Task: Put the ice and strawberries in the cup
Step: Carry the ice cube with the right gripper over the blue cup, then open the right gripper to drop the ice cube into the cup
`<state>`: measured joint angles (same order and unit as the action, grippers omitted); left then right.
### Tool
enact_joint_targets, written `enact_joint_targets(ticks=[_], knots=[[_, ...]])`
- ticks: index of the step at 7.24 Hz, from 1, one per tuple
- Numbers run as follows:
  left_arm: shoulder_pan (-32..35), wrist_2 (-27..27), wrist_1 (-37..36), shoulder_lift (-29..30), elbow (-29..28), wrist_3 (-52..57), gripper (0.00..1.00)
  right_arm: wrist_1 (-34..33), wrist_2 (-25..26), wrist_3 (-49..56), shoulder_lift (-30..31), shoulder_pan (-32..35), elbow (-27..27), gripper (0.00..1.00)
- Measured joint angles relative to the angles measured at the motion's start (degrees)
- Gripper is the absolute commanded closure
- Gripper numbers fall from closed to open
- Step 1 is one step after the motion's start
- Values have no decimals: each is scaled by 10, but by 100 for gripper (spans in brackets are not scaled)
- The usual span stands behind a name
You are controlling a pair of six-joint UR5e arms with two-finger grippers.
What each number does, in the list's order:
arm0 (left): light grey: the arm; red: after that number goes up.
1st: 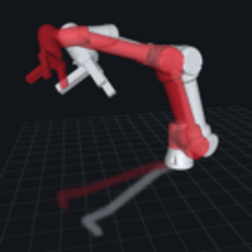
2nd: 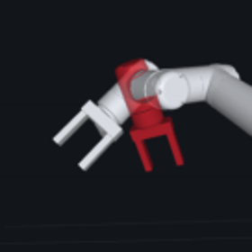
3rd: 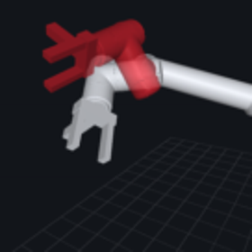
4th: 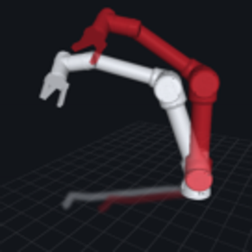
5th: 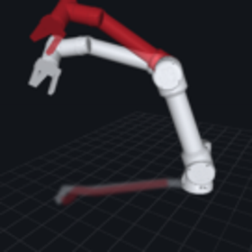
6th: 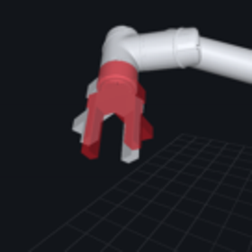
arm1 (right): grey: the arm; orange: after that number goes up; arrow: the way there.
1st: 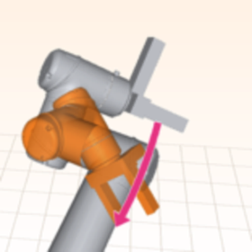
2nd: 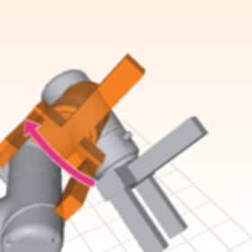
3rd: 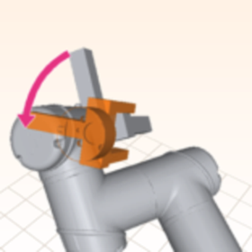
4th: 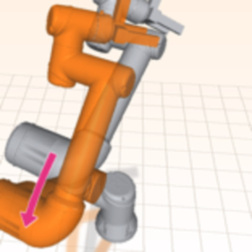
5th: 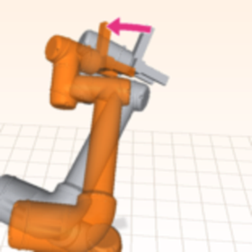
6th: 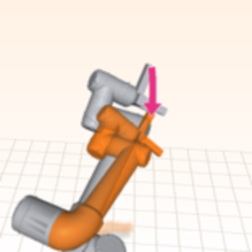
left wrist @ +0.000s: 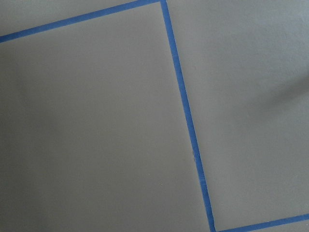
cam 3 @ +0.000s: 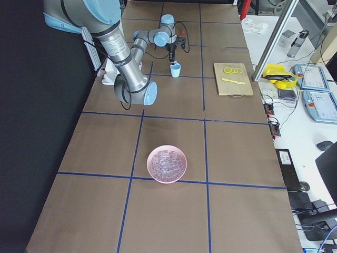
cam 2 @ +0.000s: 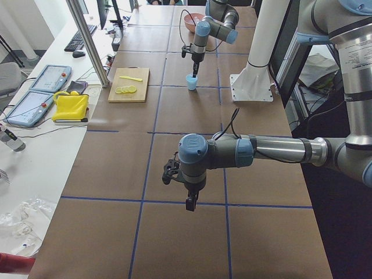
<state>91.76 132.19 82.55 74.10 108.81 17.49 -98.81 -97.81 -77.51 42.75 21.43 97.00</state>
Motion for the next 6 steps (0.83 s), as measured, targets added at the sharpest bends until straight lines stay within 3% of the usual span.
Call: enact_joint_targets(ticks=[4, 6], knots=[[0, 0, 3, 0, 0, 0, 0, -1, -4, 3, 3, 5, 6, 1], [0, 0, 3, 0, 0, 0, 0, -2, -35, 37, 33, 41, 36, 1]])
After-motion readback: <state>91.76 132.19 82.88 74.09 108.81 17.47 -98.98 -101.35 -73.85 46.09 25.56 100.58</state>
